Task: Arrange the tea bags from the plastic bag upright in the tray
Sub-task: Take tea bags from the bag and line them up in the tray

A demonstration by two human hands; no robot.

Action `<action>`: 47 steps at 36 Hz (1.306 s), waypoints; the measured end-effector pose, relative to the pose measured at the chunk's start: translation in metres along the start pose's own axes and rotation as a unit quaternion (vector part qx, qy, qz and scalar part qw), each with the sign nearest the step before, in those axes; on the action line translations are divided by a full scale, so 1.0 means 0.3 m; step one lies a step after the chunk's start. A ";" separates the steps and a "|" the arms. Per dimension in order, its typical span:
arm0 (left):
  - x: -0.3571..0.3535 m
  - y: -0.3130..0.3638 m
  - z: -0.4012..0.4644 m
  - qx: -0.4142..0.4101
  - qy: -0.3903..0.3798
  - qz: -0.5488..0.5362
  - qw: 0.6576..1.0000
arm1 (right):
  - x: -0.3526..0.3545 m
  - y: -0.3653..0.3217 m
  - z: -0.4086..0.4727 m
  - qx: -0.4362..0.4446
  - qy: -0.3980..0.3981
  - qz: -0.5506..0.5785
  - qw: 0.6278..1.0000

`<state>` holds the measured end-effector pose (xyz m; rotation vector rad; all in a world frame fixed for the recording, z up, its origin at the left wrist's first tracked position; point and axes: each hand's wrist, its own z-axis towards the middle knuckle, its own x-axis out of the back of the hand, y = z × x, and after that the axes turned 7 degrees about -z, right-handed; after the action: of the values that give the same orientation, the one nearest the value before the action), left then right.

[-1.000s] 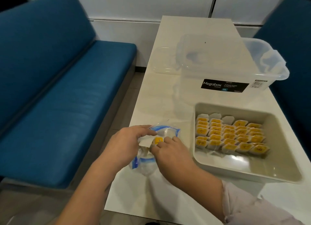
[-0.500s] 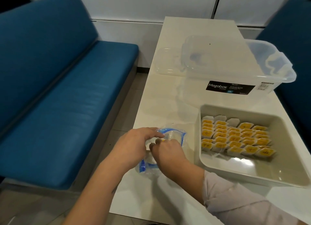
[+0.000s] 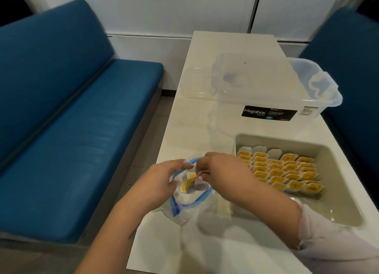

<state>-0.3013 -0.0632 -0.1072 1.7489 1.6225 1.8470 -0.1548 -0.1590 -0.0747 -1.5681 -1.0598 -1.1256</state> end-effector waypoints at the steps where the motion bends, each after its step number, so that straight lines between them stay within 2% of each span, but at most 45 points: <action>1: 0.000 0.003 0.000 0.001 -0.003 0.000 1.000 | 0.017 0.012 -0.003 -0.004 -0.004 0.023 1.000; 8: -0.005 0.030 -0.002 0.026 -0.022 -0.010 0.999 | 0.114 0.069 -0.024 -0.016 -0.015 0.123 0.992; 12: -0.009 0.061 -0.006 0.006 -0.003 -0.018 1.000 | 0.140 0.092 -0.033 -0.017 -0.006 0.143 0.990; 14: -0.013 0.087 -0.008 -0.014 0.023 -0.050 0.998 | 0.148 0.102 -0.040 -0.019 -0.002 0.146 0.989; 18: -0.041 0.148 -0.002 -0.024 0.032 -0.189 0.981 | 0.165 0.121 -0.057 -0.016 0.011 0.176 0.984; 23: -0.087 0.197 0.028 -0.038 0.071 -0.249 0.965 | 0.179 0.158 -0.082 -0.029 0.032 0.211 0.977; 27: -0.108 0.219 0.044 -0.019 0.051 -0.316 0.947 | 0.176 0.194 -0.094 -0.053 0.062 0.241 0.967; 34: -0.164 0.281 0.066 -0.032 0.043 -0.377 0.925 | 0.198 0.273 -0.147 -0.092 0.088 0.289 0.949; 47: -0.319 0.372 0.108 -0.054 -0.021 -0.403 0.913 | 0.232 0.439 -0.307 -0.152 0.080 0.232 0.957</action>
<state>-0.1843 -0.1574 -0.0952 0.8340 1.7885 1.4268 -0.0311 -0.2680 -0.0156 -1.8068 -0.3860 -1.0919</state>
